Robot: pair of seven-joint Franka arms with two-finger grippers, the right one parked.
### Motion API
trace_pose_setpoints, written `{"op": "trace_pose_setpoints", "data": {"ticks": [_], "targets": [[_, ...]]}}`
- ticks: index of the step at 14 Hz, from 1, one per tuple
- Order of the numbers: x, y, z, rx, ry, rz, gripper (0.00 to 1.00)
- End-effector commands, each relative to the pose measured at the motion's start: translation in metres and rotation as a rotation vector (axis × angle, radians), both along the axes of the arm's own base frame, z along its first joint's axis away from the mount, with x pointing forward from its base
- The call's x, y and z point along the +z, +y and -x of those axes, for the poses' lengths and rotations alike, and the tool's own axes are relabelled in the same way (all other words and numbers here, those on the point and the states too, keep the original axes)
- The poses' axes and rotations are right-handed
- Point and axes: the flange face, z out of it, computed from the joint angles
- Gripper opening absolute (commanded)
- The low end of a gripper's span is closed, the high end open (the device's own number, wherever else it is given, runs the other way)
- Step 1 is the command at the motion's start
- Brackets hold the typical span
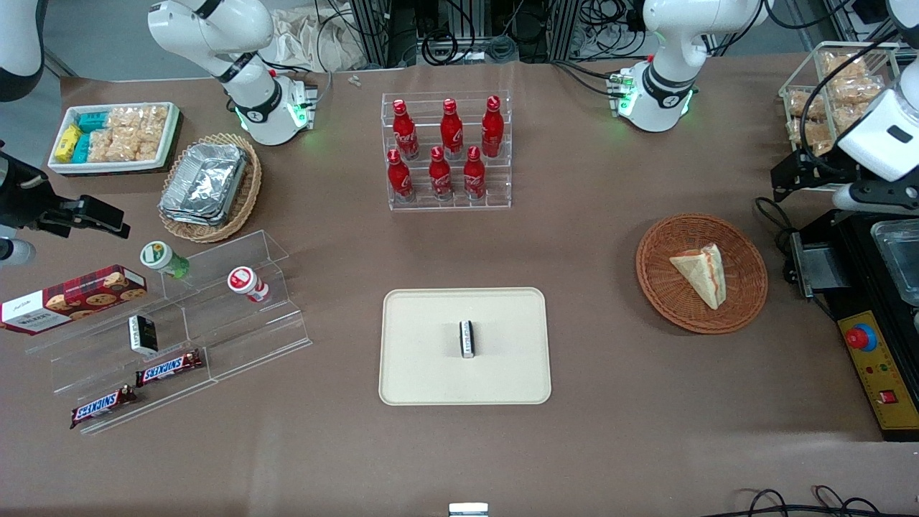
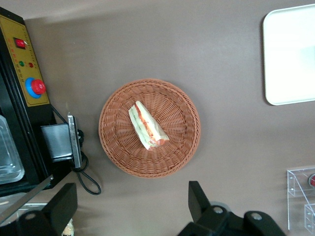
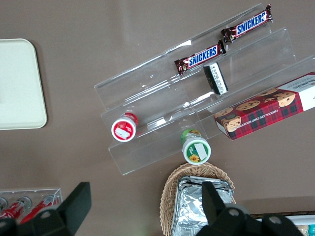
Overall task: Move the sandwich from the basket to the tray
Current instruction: 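Move the left gripper over the wrapped sandwich in the wicker basket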
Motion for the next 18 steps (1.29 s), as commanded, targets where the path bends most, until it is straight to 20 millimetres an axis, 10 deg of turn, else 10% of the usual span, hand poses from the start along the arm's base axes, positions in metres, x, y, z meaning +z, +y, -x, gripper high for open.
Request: {"op": "trace_pose_setpoints", "data": {"ticks": [1, 7, 18], "targets": [[0.002, 0.005, -0.007, 0.011, 0.026, -0.017, 1.00], [-0.010, 0.006, -0.016, 0.145, 0.045, -0.007, 1.00], [-0.174, 0.025, 0.028, 0.628, -0.003, -0.031, 1.00]]}}
